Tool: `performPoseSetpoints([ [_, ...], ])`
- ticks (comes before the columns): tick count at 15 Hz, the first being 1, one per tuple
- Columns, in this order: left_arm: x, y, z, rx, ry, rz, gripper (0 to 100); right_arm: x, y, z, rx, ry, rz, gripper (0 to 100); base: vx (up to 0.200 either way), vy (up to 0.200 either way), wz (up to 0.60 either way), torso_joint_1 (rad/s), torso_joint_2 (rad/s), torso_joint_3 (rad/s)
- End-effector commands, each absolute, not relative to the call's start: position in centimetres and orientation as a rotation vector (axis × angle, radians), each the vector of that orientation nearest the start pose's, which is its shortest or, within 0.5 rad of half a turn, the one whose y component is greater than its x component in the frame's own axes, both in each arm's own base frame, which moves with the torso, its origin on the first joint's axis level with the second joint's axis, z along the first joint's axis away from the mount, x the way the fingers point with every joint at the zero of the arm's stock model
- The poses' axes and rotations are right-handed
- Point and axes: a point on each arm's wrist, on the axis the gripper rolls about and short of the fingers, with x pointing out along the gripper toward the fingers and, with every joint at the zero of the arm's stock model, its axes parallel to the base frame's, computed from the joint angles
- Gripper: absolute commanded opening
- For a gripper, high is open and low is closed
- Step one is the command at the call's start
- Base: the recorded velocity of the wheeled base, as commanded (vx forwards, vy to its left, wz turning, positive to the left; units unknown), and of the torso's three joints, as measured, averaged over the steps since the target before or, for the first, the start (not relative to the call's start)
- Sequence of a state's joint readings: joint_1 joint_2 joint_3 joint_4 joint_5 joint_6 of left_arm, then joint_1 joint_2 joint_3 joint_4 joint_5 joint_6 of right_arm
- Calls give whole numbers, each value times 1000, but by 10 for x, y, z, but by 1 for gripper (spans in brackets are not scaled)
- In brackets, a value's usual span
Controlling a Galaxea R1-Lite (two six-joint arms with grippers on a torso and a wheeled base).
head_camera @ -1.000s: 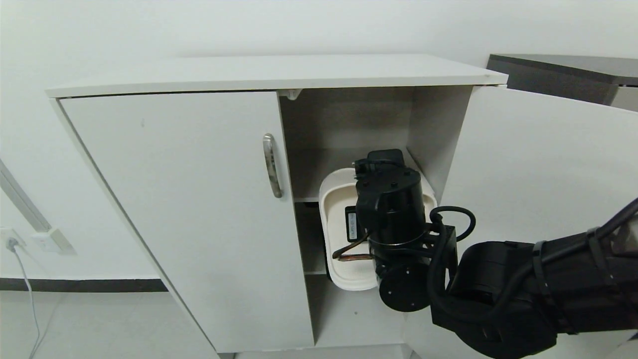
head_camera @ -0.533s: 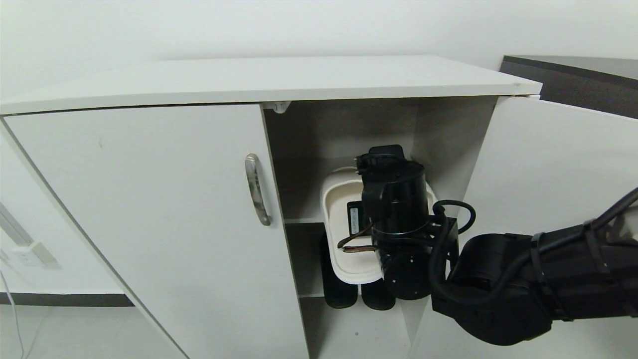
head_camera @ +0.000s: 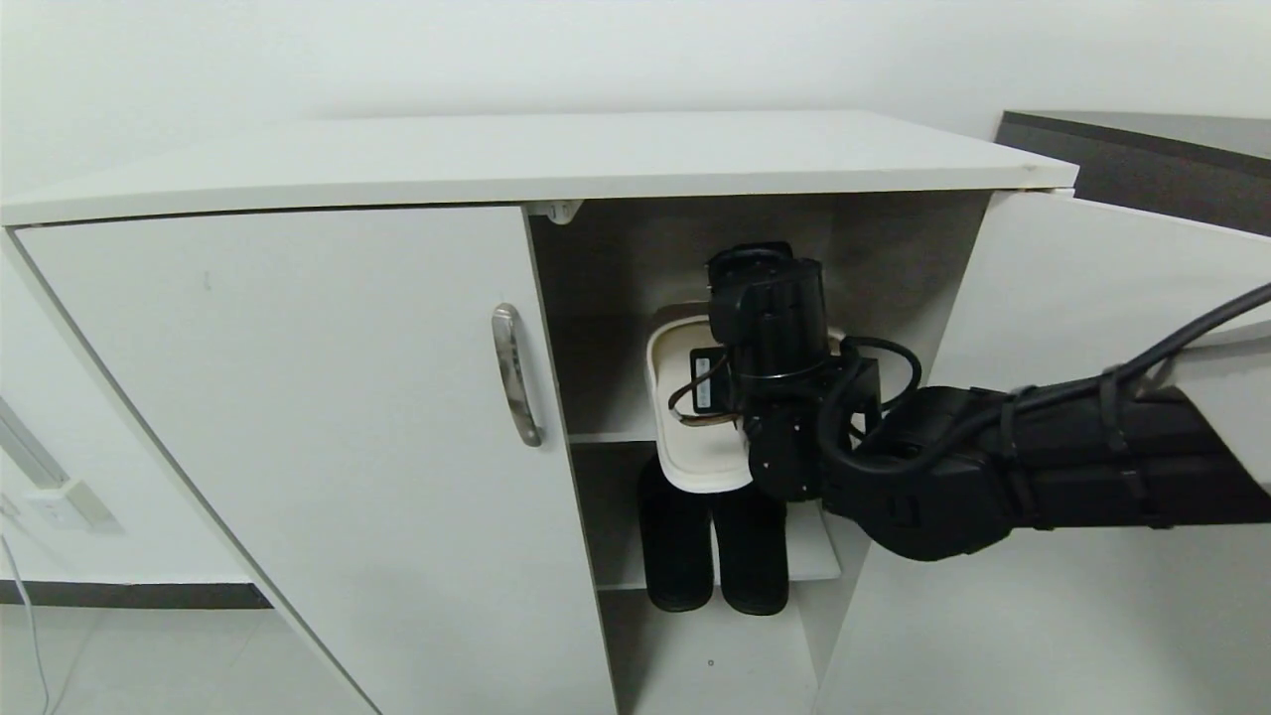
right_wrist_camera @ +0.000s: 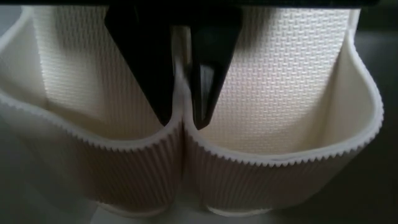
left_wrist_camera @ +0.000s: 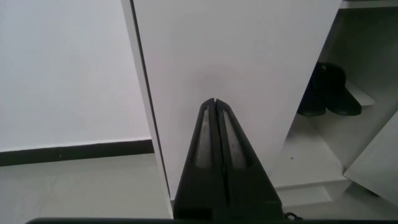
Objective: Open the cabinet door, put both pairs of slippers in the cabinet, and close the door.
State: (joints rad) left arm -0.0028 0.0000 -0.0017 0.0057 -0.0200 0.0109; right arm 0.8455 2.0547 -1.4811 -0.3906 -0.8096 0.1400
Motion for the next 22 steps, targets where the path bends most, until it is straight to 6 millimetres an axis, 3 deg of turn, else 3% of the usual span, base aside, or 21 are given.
performPoseSetpoints([
  [1, -23, 0, 75, 11, 4, -23, 0, 309, 313, 205, 0, 130, 17, 0, 0, 0, 0, 0, 0, 0],
  [5, -23, 0, 75, 11, 4, -23, 0, 331, 314, 206, 13, 106, -9, 0, 0, 0, 0, 0, 0, 0],
  [12, -23, 0, 75, 9, 4, -23, 0, 333, 313, 207, -3, 105, 8, 0, 0, 0, 0, 0, 0, 0],
  [13, -23, 0, 75, 9, 4, -23, 0, 333, 314, 206, -5, 107, 8, 100, 0, 0, 0, 0, 0, 0],
  [16, -23, 0, 75, 11, 4, -23, 0, 329, 313, 206, -11, 112, 10, 100, 0, 0, 0, 0, 0, 0],
  [20, -23, 0, 75, 11, 4, -23, 0, 289, 298, 227, -18, 111, 47, 100, 0, 0, 0, 0, 0, 0],
  [22, -23, 0, 75, 11, 4, -23, 0, 254, 287, 236, -30, 121, 92, 100, 0, 0, 0, 0, 0, 0],
])
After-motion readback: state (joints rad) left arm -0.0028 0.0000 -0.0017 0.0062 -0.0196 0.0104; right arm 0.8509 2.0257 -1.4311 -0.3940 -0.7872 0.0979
